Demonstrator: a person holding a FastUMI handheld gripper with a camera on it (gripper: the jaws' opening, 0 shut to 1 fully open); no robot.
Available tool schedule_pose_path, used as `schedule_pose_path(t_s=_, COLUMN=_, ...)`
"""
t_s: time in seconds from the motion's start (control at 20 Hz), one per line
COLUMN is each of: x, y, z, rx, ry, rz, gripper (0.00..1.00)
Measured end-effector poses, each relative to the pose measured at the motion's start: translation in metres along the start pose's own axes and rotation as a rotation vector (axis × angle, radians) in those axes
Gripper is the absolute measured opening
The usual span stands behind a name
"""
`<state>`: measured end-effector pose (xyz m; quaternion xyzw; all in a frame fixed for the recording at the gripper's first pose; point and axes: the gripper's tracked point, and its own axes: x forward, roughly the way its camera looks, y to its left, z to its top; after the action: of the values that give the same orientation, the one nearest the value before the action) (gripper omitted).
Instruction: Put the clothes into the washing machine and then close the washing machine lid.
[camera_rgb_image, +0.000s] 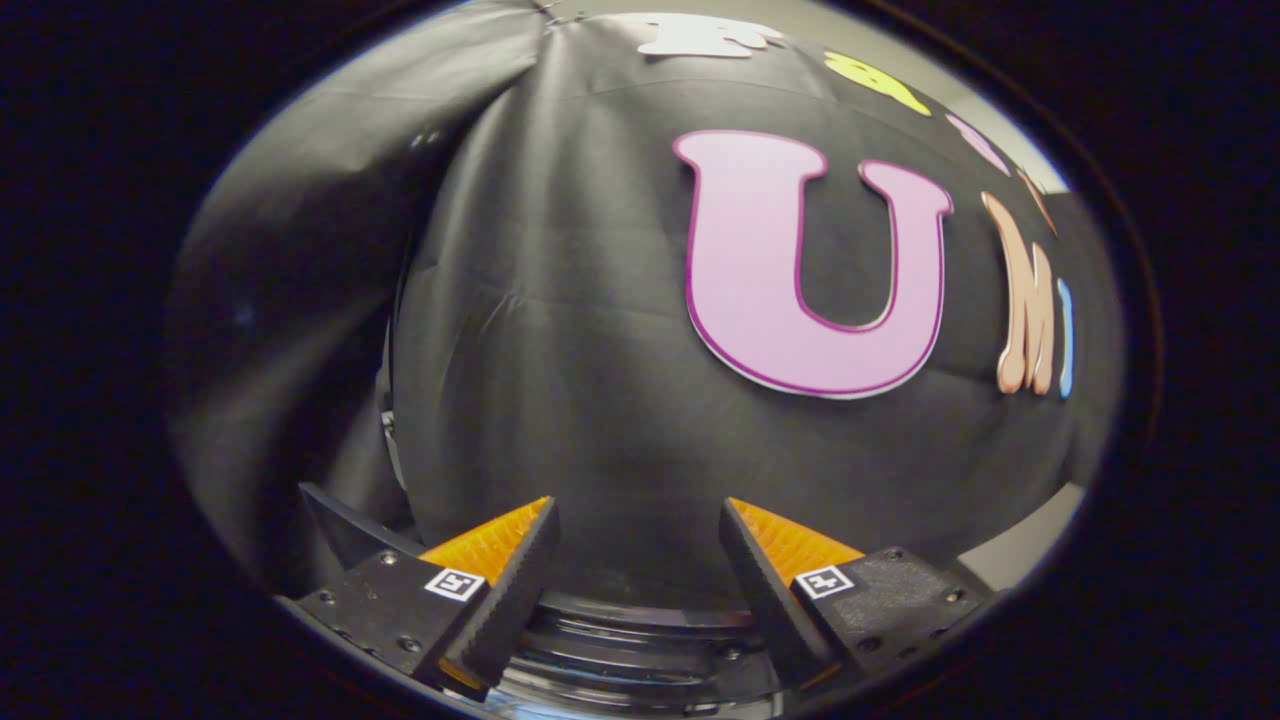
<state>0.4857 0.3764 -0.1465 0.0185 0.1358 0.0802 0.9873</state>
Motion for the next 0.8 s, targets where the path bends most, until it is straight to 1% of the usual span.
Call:
schedule_pose_path(t_s=0.05, x=0.0017, y=0.0002, z=-0.0047, rx=0.076, ry=0.041, rz=0.024, gripper=0.97)
schedule_pose_path(t_s=0.1, x=0.0001, y=0.0043, z=0.0029, rx=0.094, ry=0.021, rz=0.04, gripper=0.97)
schedule_pose_path(t_s=0.15, x=0.0016, y=0.0015, z=-0.0027, rx=0.059, ry=0.033, rz=0.055, gripper=0.98)
schedule_pose_path(t_s=0.25, x=0.0046, y=0.0025, z=0.0002, rx=0.078, ry=0.011, rz=0.045, gripper=0.98)
schedule_pose_path(t_s=0.3, x=0.0036, y=0.0025, z=-0.0034, rx=0.063, ry=0.021, rz=0.05, gripper=0.98)
schedule_pose_path(t_s=0.55, x=0.0012, y=0.0016, z=-0.0007, rx=0.065, ry=0.02, rz=0.048, gripper=0.99)
schedule_pose_path(t_s=0.8, x=0.0026, y=0.0031, z=0.001, rx=0.062, ry=-0.005, rz=0.068, gripper=0.99)
